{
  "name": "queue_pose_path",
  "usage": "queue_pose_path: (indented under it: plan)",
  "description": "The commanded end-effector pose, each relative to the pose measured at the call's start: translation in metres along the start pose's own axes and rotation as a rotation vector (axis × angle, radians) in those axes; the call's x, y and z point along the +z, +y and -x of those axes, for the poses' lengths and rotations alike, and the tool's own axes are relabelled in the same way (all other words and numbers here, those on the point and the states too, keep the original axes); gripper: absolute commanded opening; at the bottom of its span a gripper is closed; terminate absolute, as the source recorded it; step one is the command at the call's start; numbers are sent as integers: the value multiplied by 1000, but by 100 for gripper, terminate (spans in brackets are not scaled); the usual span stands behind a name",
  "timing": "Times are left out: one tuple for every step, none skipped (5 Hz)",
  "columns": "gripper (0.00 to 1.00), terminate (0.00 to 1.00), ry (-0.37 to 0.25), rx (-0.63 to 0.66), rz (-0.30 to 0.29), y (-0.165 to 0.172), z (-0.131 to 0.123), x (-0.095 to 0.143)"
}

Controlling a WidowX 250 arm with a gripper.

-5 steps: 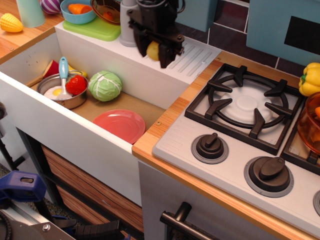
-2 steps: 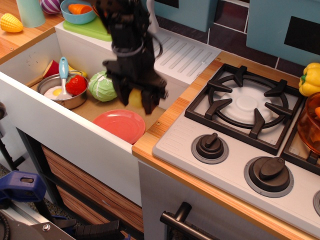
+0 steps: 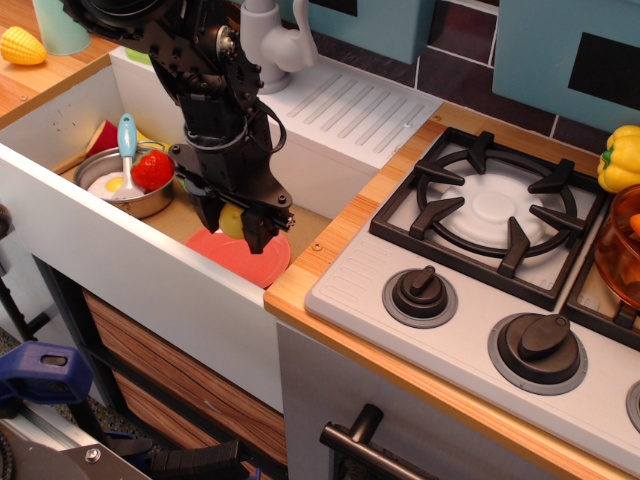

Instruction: Put potato on plate

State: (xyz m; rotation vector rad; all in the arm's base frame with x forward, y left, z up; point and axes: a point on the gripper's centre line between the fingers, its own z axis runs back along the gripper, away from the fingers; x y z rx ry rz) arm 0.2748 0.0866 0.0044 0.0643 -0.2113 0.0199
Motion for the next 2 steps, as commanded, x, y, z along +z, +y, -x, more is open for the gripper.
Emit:
queue_pose_path:
  plan:
    - [0, 0, -19, 27, 13, 11, -14, 10]
    - [100, 100, -41, 27, 45, 10, -13, 10]
